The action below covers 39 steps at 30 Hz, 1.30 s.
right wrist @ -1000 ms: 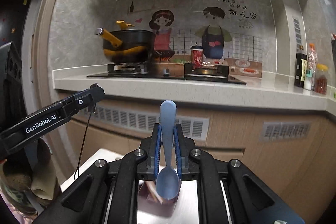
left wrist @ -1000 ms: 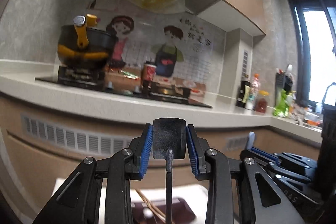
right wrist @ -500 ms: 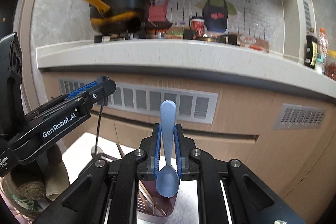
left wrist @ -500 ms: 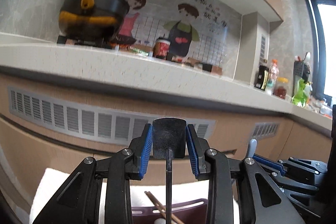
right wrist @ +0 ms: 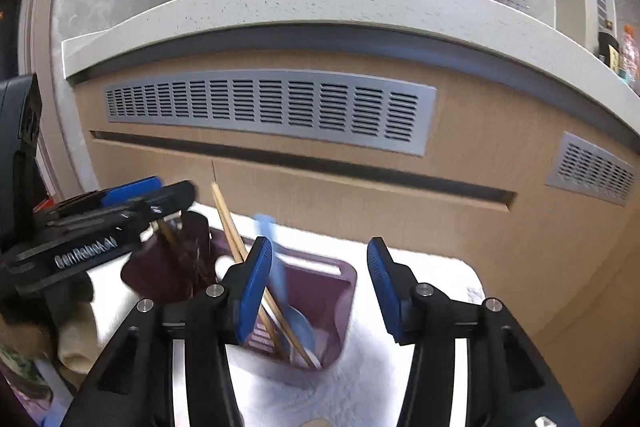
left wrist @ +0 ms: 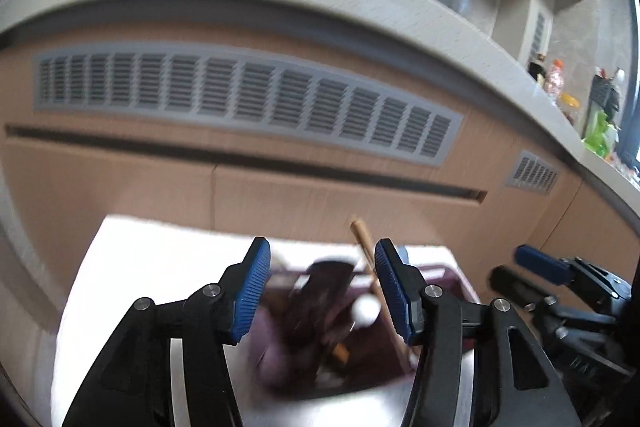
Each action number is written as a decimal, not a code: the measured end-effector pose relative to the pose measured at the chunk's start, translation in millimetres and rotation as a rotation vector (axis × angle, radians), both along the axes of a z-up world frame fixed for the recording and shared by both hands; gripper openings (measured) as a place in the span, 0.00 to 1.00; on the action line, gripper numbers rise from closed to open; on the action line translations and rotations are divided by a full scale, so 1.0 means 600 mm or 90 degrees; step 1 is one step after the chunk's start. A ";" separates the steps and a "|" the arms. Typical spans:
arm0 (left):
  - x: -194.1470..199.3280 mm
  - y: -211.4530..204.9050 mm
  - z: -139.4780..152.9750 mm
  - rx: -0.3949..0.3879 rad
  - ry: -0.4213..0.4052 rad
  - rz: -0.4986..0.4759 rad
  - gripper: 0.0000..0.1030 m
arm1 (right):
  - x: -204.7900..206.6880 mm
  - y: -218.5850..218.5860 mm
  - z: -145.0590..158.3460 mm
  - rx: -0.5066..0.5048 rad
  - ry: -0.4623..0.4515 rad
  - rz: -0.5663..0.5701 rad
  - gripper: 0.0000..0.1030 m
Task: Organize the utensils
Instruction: 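Carry the shovel and blue spoon over the maroon caddy and open both tools, then withdraw both open tools from the caddy toward the remaining spoons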
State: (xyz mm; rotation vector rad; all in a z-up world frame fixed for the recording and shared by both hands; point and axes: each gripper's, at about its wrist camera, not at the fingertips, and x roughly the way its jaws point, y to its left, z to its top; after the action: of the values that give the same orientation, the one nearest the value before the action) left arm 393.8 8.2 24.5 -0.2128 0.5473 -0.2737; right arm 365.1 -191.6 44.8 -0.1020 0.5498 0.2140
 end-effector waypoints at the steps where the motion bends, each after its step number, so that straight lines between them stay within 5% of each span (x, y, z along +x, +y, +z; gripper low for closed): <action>1: -0.010 0.006 -0.005 0.001 0.013 0.004 0.54 | -0.008 -0.006 -0.002 0.003 0.006 -0.004 0.49; 4: -0.048 0.021 -0.024 0.017 0.052 0.014 0.57 | -0.040 -0.023 -0.017 0.002 0.021 -0.020 0.62; 11: -0.147 0.026 -0.077 0.053 0.133 0.000 0.65 | -0.107 -0.025 -0.078 -0.003 0.084 -0.025 0.67; 16: -0.223 0.018 -0.115 0.067 0.176 -0.035 0.66 | -0.155 -0.002 -0.106 -0.034 0.108 -0.003 0.80; 23: -0.328 0.020 -0.143 0.089 0.205 -0.075 0.71 | -0.216 0.019 -0.134 -0.068 0.125 0.009 0.88; 27: -0.382 0.002 -0.155 0.155 0.181 -0.113 0.71 | -0.237 0.013 -0.153 -0.075 0.138 -0.004 0.88; 39: -0.372 -0.031 -0.173 0.204 0.211 -0.140 0.43 | -0.277 -0.033 -0.175 -0.062 0.151 -0.042 0.93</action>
State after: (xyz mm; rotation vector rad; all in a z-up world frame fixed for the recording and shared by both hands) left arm 170.9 -10.4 -79.3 0.1179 0.9357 -0.3615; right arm 198.7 -211.2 -60.2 -0.1536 0.7994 0.1352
